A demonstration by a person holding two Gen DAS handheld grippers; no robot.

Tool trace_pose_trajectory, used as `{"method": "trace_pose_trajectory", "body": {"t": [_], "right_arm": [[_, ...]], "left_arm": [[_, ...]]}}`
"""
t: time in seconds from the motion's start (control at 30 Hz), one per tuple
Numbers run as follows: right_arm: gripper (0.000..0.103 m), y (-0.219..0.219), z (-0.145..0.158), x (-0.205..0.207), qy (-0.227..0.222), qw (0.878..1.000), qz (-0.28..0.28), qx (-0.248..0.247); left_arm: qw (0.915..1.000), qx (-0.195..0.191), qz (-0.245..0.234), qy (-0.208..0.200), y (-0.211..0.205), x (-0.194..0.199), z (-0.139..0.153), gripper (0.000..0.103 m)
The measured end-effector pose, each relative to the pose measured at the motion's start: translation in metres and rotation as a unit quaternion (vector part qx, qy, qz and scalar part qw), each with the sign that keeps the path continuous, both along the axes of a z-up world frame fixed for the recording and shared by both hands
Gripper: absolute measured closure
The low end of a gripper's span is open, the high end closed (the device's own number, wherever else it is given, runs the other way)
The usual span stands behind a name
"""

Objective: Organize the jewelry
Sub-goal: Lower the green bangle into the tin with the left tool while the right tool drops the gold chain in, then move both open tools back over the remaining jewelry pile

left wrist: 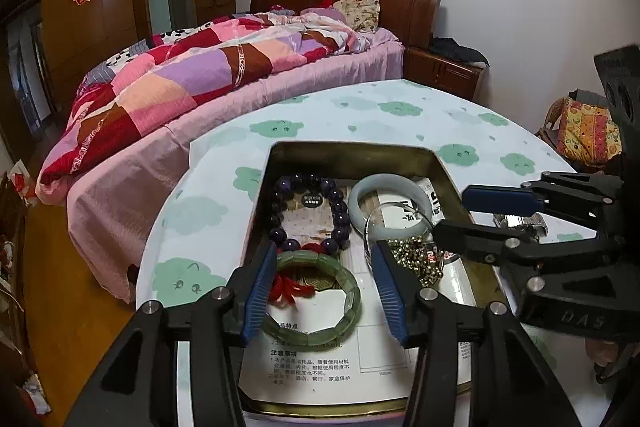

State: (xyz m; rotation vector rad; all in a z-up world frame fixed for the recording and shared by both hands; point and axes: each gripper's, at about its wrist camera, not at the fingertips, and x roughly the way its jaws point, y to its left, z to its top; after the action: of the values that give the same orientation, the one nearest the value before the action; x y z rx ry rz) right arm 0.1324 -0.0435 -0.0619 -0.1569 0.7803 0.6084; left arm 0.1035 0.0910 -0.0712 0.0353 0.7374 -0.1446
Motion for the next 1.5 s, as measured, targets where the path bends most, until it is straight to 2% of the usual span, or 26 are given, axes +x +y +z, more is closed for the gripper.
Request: {"method": "trace_pose_trajectory", "body": {"t": [0.27,0.37,0.57,0.73,0.87,1.07,1.2,1.3,1.5], "right_arm": [[0.049,-0.017,0.001,0.001,-0.001,1.000,-0.019,0.005],[0.048,-0.027,0.001,0.000,-0.001,1.000,-0.026,0.006],[0.043,-0.058,0.001,-0.006,-0.003,0.999,-0.052,0.004],[0.037,-0.099,-0.002,-0.011,-0.003,0.996,-0.090,-0.006],[0.037,-0.132,-0.009,-0.016,0.006,0.992,-0.123,-0.010],[0.036,-0.169,-0.021,-0.024,0.021,0.987,-0.158,-0.011],[0.036,-0.183,-0.028,-0.030,0.030,0.985,-0.170,-0.008],[0.031,-0.188,-0.030,-0.034,0.028,0.985,-0.171,-0.005],[0.031,-0.191,-0.033,-0.038,0.022,0.985,-0.172,0.000]], "left_arm": [[0.9999,0.011,0.008,0.000,-0.004,0.000,-0.001,0.044],[0.9998,0.014,0.012,0.002,-0.004,0.000,-0.001,0.037],[0.9998,0.015,0.014,-0.002,-0.006,-0.002,0.000,0.037],[0.9998,0.018,0.010,-0.006,-0.014,-0.006,0.004,0.037],[0.9997,0.021,0.001,-0.008,-0.026,-0.011,0.009,0.037],[0.9994,0.020,-0.023,-0.019,-0.058,-0.023,0.018,0.037],[0.9981,0.011,-0.055,-0.026,-0.088,-0.035,0.024,0.037],[0.9964,0.003,-0.082,-0.024,-0.112,-0.041,0.024,0.037],[0.9907,0.029,-0.132,-0.014,-0.156,-0.044,0.013,0.037]]}}
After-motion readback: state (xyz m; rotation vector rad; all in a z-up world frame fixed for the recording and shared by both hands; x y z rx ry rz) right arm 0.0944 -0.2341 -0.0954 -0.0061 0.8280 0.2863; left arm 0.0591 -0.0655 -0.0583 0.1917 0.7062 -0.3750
